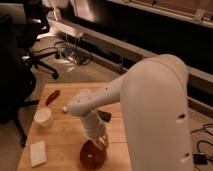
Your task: Drag the ceramic bowl in a circle
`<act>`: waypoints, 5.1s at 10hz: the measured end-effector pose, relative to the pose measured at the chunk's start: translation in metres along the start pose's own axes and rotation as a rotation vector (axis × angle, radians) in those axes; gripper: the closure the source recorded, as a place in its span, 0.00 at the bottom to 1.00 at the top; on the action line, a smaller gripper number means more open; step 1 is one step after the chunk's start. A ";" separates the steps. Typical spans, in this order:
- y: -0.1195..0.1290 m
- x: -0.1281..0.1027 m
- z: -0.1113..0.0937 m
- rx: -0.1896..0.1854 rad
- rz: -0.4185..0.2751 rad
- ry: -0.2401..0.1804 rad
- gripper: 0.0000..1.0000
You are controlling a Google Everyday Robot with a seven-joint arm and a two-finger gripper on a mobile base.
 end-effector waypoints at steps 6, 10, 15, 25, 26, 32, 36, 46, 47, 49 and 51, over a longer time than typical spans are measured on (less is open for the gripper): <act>0.090 -0.103 -0.053 -0.094 -0.146 -0.176 1.00; 0.079 -0.184 -0.090 -0.118 -0.117 -0.292 1.00; -0.035 -0.200 -0.086 -0.030 0.071 -0.297 1.00; -0.071 -0.014 -0.005 0.097 0.075 -0.033 1.00; -0.056 -0.006 -0.002 0.091 0.041 -0.019 1.00; 0.111 -0.035 -0.024 -0.022 -0.346 -0.084 1.00; 0.136 -0.121 -0.047 -0.006 -0.388 -0.193 1.00; -0.077 -0.149 -0.033 0.122 0.084 -0.166 1.00; -0.090 -0.129 -0.024 0.143 0.091 -0.133 1.00; -0.097 -0.081 -0.005 0.185 0.057 -0.052 1.00; -0.069 -0.046 0.009 0.175 -0.014 0.001 1.00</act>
